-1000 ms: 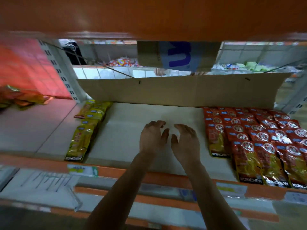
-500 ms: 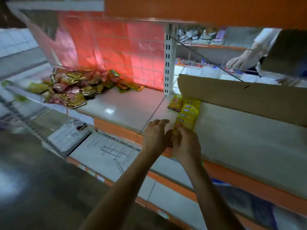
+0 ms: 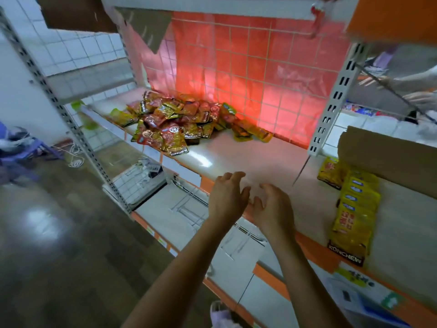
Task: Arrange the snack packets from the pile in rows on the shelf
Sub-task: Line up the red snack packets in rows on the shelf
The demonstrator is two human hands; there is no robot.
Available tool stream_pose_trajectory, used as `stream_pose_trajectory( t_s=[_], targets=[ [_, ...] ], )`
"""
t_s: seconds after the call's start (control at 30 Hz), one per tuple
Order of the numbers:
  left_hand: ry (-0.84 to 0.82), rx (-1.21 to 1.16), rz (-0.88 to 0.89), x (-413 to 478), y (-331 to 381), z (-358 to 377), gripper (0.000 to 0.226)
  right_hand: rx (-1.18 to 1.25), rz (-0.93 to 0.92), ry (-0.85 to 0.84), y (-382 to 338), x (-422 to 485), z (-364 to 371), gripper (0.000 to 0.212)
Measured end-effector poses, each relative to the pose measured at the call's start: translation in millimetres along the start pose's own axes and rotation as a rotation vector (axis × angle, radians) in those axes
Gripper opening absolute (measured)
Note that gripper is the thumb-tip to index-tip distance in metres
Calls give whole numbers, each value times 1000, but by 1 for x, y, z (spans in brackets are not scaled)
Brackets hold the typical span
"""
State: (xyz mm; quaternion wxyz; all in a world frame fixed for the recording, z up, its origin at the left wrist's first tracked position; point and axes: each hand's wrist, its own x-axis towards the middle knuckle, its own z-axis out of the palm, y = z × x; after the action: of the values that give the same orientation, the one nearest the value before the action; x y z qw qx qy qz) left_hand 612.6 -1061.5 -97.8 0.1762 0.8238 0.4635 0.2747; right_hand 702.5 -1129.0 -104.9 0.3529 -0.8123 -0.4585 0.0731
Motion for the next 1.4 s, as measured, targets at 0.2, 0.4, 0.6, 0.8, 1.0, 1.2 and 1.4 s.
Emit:
stream_pose_trajectory(
  t_s=[0.2, 0.4, 0.6, 0.8, 1.0, 1.2, 1.4],
  targets=[
    [2, 62, -64, 66, -51, -13, 45, 27, -6, -6, -36, 64, 47, 38],
    [35, 111, -104, 138, -92, -17, 49, 5, -34, -44, -66, 134, 86, 38],
    [89, 160, -101, 195, -123, -15, 39, 142, 46, -50, -86, 191, 122, 23],
    [182, 177, -127, 234, -149, -21, 39, 167, 102, -83, -102, 228, 150, 39],
    [209, 156, -168, 274, -165, -37, 35, 153, 162, -113, -109, 244, 166, 52],
    [42, 355, -234, 289, -173, -38, 34, 231, 256, -59, -113, 248, 171, 35],
    [-12, 231, -198, 287, -172, -35, 51, 284, 334, 18, -108, 240, 167, 18]
  ],
)
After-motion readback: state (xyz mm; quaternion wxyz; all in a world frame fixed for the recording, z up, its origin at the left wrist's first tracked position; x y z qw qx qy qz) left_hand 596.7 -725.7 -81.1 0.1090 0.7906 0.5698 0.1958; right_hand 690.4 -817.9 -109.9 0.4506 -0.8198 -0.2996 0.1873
